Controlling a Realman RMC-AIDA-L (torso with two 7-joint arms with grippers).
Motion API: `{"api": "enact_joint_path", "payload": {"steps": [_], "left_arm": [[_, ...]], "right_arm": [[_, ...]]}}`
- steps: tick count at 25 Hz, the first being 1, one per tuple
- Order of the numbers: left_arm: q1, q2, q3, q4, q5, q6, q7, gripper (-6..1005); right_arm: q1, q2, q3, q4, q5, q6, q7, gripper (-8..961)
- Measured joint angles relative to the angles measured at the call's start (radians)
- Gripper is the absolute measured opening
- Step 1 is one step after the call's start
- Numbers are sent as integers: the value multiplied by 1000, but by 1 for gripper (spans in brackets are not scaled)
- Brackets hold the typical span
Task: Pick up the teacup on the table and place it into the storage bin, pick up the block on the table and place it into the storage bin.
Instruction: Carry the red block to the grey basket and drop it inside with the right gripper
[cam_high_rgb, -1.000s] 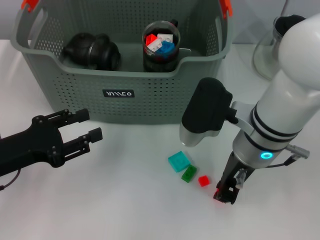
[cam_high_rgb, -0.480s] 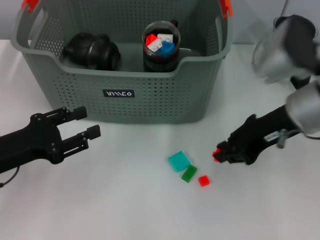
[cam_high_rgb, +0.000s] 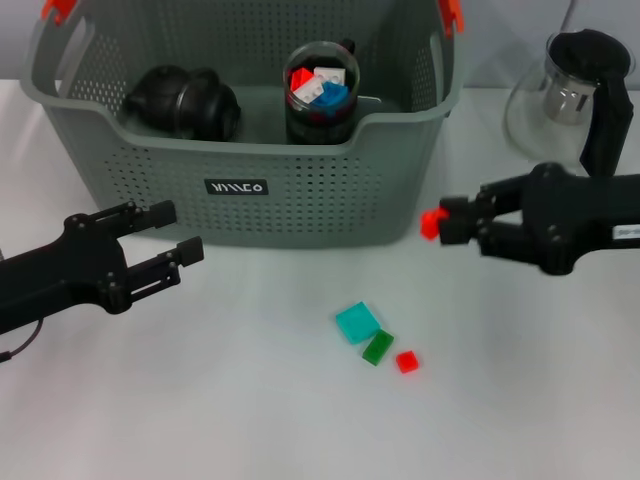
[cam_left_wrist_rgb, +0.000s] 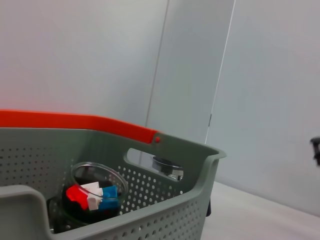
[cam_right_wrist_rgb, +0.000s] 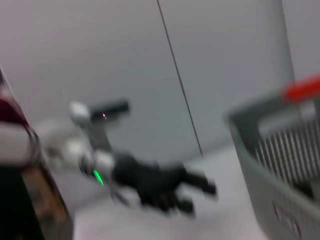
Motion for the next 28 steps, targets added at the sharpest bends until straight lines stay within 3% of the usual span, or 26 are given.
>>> {"api": "enact_joint_path", "payload": {"steps": [4,8,15,19,23,26,28], "left_arm": [[-4,2,0,0,-1,-6,0,594],[-12,3,-1,-1,-1,-6,0,593],[-14,4,-2,-1,-1,-7,0,592],[-14,7,-2,-1,-1,-8,0,592],[-15,8,-2,-1,-1,-11,0,591],[-16,8,-2,0,-1,-19,0,591],[-16,8,-2,0,-1,-20,0,591]], "right_arm": [[3,-2,71,37,108,-65,-34,202],[36,-9,84,-5,224,-91,0,202],[167,-35,80,-112,221,169,220,203],[268,-70,46,-117,78,312,374,203],[390,-100,-1,-122,-164,392,560,203],[483,-99,-42,-118,-373,420,652,203],[550,-84,-64,-104,-494,430,680,203]]}}
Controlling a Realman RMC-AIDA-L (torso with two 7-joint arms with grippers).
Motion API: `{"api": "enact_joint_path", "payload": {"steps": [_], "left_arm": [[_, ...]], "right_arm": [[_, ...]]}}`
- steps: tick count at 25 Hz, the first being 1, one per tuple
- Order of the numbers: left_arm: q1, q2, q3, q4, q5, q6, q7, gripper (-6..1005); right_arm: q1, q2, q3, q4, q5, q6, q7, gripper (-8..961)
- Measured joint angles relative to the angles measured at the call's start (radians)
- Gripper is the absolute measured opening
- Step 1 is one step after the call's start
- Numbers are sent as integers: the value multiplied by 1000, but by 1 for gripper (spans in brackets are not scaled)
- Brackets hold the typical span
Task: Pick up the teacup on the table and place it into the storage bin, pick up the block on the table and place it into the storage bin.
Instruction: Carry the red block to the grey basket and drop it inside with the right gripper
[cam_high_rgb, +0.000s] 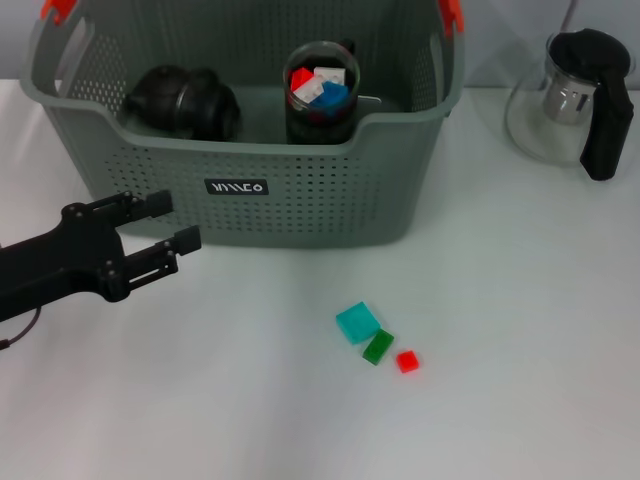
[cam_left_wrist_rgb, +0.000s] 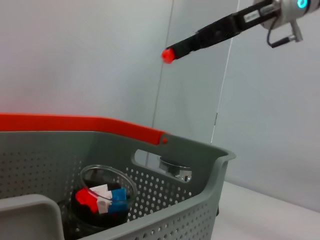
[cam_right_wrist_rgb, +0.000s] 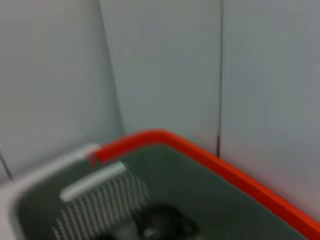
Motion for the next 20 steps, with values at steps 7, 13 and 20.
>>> {"api": "enact_joint_path", "payload": {"steps": [7,13,20], "left_arm": [[-2,0,0,0,0,0,-1,590],[0,-2,0,0,0,0,-1,589],[6,-5,0,0,0,-7,-1,588]], "right_arm": [[176,83,-67,105,-343,33,35,202],[236,87,-186,302,-367,189,121,202],[291,92,-261,475,-364,343,204,202]]}}
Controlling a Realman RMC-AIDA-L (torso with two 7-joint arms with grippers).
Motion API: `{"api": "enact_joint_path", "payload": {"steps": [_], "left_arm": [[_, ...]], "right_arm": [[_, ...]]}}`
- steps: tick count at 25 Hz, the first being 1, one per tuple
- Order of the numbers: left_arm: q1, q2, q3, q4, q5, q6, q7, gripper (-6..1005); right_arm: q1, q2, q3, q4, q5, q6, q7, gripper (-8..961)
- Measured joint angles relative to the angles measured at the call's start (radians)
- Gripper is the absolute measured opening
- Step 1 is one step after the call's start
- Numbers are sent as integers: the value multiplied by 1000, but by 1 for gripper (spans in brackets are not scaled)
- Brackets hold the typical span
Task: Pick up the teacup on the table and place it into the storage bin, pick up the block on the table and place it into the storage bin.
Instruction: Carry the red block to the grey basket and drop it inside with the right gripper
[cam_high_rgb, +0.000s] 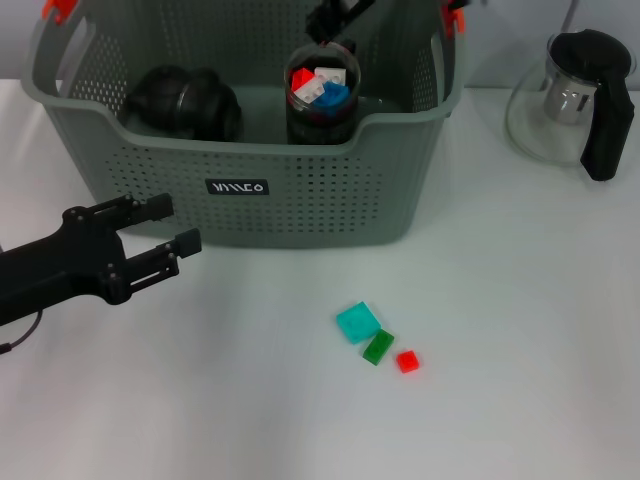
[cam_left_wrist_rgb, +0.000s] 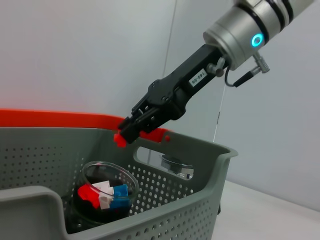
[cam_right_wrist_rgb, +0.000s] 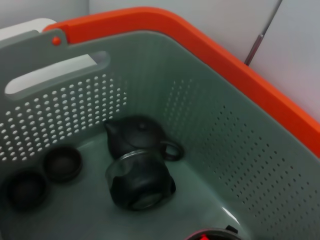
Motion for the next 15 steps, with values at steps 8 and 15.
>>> {"api": "enact_joint_path", "payload": {"steps": [8,15], "left_arm": [[-4,0,0,-15,0,-6,0,587],[-9,2,2,-22,2,-18,0,586]], "right_arm": [[11,3,-17,91,1,80,32,202],[5,3,-24,102,0,107,31,203]]}}
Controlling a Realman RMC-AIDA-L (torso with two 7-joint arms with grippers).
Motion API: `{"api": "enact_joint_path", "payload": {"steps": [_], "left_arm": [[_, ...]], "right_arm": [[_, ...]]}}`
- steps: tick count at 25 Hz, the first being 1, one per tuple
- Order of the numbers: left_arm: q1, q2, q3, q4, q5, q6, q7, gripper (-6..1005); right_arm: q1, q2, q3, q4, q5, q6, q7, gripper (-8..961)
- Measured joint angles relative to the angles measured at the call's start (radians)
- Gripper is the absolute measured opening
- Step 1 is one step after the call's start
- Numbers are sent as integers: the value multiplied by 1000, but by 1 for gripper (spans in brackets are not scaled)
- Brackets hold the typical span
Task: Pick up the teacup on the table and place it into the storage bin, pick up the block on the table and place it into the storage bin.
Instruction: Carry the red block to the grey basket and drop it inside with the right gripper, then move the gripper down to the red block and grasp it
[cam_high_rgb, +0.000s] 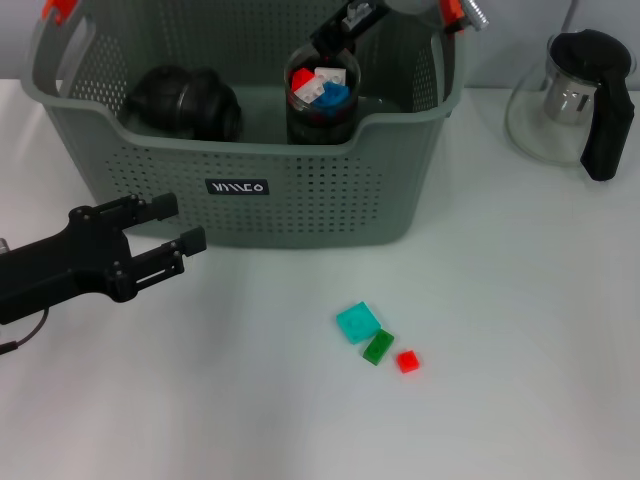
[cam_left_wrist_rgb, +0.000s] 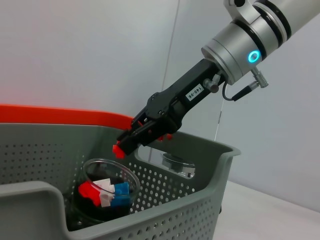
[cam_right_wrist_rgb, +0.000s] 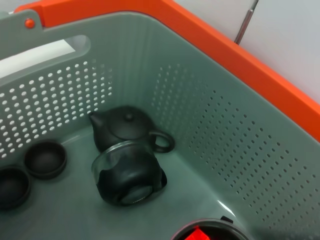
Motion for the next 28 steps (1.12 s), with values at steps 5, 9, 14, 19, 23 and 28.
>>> {"api": "enact_joint_path", "payload": {"steps": [5,9,14,19,23,28], "left_arm": [[-1,2,0,0,-1,0,0,586],[-3,3,-1,0,-2,0,0,585],[-5,3,-1,0,-2,0,0,585],[-5,3,-1,1,-2,0,0,584],[-5,3,-1,0,-2,2,0,584],[-5,2,-1,0,-4,2,0,583]], "right_arm": [[4,-2,-5,1,-6,-2,-4,205],[7,-3,-12,0,-8,2,0,212],[7,-4,-12,-6,-6,13,-3,440],[-16,-5,-7,-59,-1,11,-8,465],[-161,-2,-22,-344,76,-75,-30,484],[-478,-8,-45,-794,373,-156,-135,494]]}}
